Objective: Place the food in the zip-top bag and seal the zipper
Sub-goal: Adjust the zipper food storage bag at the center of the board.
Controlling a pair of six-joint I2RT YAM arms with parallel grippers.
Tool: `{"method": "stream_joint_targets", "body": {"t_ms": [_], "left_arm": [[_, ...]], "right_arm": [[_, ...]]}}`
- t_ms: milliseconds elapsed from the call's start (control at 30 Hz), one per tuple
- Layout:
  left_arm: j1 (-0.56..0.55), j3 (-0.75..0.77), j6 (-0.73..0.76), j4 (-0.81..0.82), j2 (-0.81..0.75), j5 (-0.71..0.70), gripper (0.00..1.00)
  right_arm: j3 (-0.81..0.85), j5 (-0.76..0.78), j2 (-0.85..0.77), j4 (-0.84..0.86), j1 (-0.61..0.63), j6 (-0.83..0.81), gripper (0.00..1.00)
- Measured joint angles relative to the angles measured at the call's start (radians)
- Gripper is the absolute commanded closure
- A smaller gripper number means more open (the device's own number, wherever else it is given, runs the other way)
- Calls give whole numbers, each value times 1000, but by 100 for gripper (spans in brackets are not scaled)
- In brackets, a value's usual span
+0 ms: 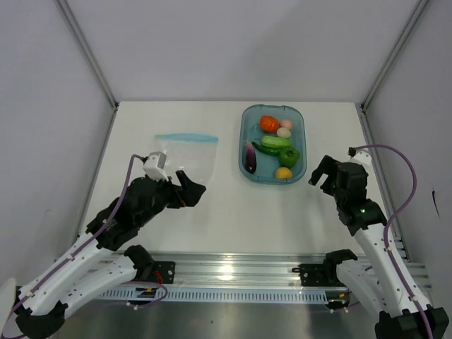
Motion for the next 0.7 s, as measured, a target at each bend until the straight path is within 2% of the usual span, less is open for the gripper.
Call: {"method": "stream_joint_targets", "body": {"t_ms": [300, 500, 567, 700], "left_arm": [[0, 8, -3, -10, 37, -48, 1], [14, 245, -43, -143, 323, -179, 0], [39, 359, -65, -186, 455, -209, 1], [107, 464, -91, -219, 603, -225, 0]], "right_arm": [[19, -27, -26, -11, -2, 12, 0], [120, -84, 28, -47, -2, 53, 1], [145, -110, 68, -56, -2, 60, 1], [164, -147, 121, -89, 0, 59, 1]]}}
